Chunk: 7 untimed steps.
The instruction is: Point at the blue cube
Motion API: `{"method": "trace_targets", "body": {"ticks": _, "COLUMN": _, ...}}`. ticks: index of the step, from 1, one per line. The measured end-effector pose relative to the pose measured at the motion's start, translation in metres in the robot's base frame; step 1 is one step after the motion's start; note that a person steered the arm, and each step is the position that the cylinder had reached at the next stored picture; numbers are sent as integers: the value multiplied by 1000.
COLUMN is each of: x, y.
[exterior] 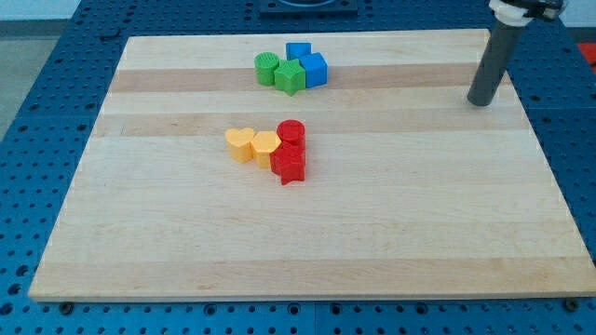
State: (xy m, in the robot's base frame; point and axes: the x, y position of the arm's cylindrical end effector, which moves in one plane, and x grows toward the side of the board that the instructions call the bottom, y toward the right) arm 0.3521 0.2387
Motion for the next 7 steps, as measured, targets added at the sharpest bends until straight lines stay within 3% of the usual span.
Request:
{"method": "trace_targets", "body": {"ticks": 1, "x": -15, "y": -3}}
{"method": "trace_targets", "body": {"ticks": 4, "x": -17, "y": -103}}
{"method": "trace_targets", "body": {"ticks": 7, "x": -44, "y": -165}}
